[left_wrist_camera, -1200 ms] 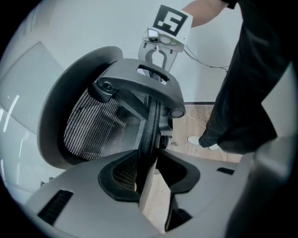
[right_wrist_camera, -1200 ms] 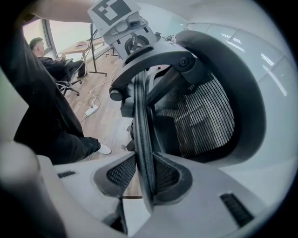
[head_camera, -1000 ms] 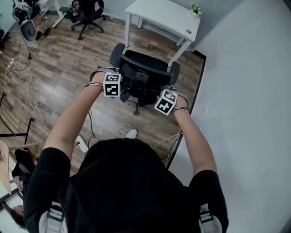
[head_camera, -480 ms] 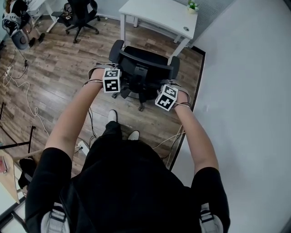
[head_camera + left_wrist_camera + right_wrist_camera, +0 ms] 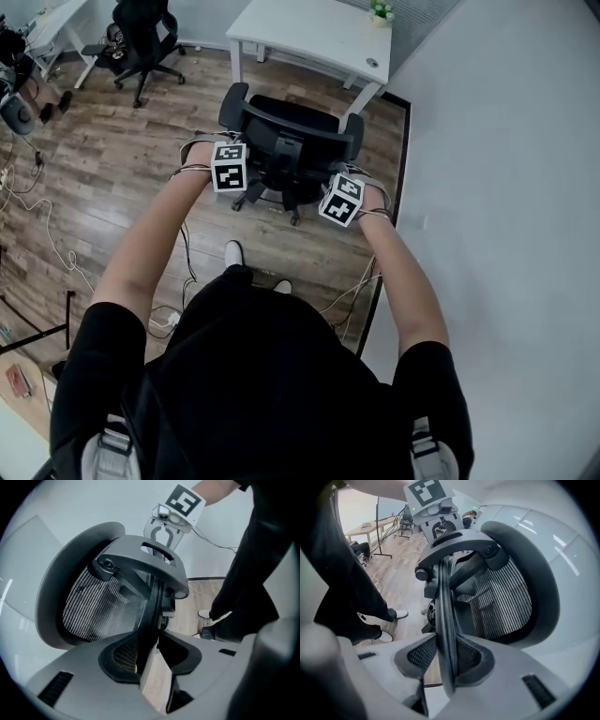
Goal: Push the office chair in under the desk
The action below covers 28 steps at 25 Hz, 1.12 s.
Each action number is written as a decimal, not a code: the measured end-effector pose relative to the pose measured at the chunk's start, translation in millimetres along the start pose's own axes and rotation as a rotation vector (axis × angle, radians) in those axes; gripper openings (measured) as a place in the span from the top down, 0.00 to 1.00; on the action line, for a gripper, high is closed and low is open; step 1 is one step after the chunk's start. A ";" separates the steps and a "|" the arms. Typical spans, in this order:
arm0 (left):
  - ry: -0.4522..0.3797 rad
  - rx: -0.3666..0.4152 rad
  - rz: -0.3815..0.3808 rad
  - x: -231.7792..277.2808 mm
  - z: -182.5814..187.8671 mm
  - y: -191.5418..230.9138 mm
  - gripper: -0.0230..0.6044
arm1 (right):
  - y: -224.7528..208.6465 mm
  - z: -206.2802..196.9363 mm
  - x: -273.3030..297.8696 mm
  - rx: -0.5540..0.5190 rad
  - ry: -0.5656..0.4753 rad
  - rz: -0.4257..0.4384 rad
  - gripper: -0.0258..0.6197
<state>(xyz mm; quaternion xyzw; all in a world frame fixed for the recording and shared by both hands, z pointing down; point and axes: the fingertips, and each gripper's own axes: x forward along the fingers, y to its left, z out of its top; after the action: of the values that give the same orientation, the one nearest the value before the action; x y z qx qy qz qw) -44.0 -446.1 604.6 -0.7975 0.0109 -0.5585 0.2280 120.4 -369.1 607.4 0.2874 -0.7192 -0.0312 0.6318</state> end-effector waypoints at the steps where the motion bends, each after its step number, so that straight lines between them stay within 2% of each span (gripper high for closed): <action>1: -0.003 0.005 0.001 1.6 -3.1 6.7 0.77 | -5.0 2.9 2.6 0.007 0.004 -0.001 0.78; 21: -0.035 0.117 0.003 23.7 -49.6 103.5 0.77 | -80.5 48.6 45.6 0.113 0.075 -0.026 0.77; 28: -0.057 0.137 0.016 38.6 -58.3 150.2 0.77 | -126.3 58.2 65.1 0.169 0.106 -0.026 0.77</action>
<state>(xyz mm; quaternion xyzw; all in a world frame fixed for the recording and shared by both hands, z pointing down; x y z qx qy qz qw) -46.1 -611.7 598.1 -0.7956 -0.0273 -0.5330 0.2865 111.3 -522.3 602.2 0.3504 -0.6809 0.0366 0.6421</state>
